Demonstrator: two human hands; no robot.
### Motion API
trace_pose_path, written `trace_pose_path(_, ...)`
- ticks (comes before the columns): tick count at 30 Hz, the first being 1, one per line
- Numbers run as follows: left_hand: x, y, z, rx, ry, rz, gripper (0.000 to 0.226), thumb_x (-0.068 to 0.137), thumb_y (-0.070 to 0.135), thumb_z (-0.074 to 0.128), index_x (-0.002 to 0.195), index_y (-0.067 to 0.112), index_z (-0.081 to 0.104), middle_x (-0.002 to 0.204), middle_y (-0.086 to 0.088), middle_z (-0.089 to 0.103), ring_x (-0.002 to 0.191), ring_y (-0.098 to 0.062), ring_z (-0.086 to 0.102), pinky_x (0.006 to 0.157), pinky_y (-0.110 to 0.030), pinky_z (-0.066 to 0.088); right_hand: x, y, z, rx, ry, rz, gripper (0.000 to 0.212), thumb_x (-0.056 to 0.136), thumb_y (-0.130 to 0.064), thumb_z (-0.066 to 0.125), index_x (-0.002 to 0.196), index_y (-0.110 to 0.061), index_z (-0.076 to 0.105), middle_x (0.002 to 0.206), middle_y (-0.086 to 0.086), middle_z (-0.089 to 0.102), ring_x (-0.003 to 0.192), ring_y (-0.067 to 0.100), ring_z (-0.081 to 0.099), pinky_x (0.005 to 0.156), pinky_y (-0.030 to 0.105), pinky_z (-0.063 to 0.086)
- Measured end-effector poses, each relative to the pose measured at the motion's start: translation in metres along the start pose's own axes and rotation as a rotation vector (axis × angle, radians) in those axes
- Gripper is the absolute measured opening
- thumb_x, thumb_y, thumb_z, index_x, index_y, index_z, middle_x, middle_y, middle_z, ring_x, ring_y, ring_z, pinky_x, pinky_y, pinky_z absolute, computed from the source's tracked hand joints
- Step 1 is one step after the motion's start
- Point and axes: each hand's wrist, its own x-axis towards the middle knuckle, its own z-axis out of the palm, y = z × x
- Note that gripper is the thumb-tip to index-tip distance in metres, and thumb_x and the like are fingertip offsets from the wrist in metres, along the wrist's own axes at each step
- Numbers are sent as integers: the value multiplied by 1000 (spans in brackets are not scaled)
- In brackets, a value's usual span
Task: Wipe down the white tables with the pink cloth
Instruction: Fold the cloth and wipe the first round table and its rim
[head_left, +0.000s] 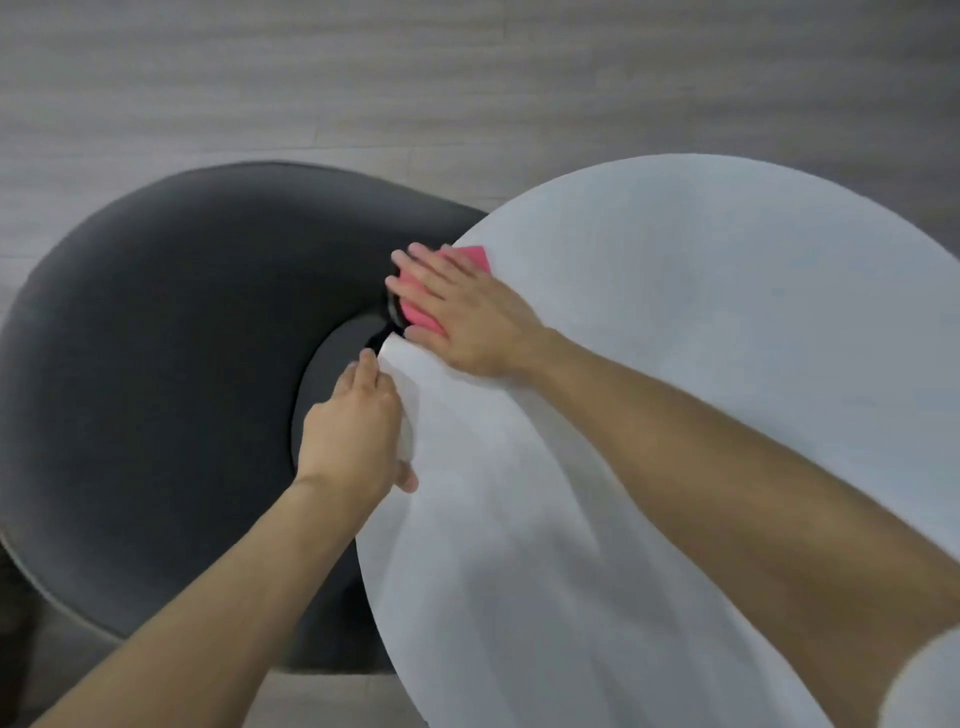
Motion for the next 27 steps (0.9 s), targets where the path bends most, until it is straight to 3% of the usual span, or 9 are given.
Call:
trace_pose_path(3,7,-1,-2,-1,38,33,150,56,63,103,166,11,15,182,-13,-7,170,-29,7,123,-45,44,-54,101,-18,20,59,415,67,116,-50,32,174,-18,20,182,6,13,169,26,8,137,44,2)
trace_pose_path(5,15,-5,0,17,72,110,173,50,67,104,170,22,-13,181,-13,-16,171,-31,-5,135,-50,26,-95,155,-32,15,78,631,69,115,-49,30,173,-12,18,182,10,10,169,27,6,137,45,1)
trace_pose_path(9,36,-10,1,146,62,285,182,52,77,97,163,29,-40,176,-10,-36,165,-31,-30,138,-51,-2,-81,154,-37,58,81,866,88,104,-53,31,168,5,20,179,24,12,168,36,5,136,49,1)
trace_pose_path(11,41,-8,-1,176,19,334,182,54,79,96,162,26,-42,174,-12,-40,163,-32,-34,137,-48,-8,-43,107,-30,100,114,763,87,108,-58,37,171,-1,18,180,18,13,168,37,5,136,51,1)
trace_pose_path(16,37,9,-6,237,-26,328,182,58,73,97,162,12,-39,172,-28,-34,165,-43,-27,136,-44,0,-3,38,-11,46,27,80,67,112,-58,32,172,-27,29,181,1,16,169,24,11,136,44,6)
trace_pose_path(18,36,13,-8,283,-43,317,181,61,72,97,159,9,-42,171,-32,-35,163,-47,-27,135,-47,-1,-23,79,-15,72,94,157,63,111,-59,38,169,-33,34,181,6,19,168,24,15,136,43,9)
trace_pose_path(21,37,13,-11,290,-62,313,183,60,75,96,158,9,-44,171,-32,-35,162,-48,-28,133,-47,-5,-79,173,-24,84,197,580,75,110,-60,41,171,-18,30,179,15,23,167,32,19,135,47,15)
trace_pose_path(24,36,14,-13,310,-54,297,187,57,77,96,157,7,-45,172,-34,-31,163,-50,-24,135,-48,-2,-113,219,-34,87,203,946,87,108,-64,30,173,-7,15,181,18,9,168,32,8,137,47,5)
trace_pose_path(27,35,19,-15,309,-58,286,189,54,74,99,157,6,-44,172,-35,-27,164,-51,-21,138,-49,4,-89,153,-26,113,197,853,78,112,-55,32,173,-9,17,181,18,7,168,33,8,137,47,7)
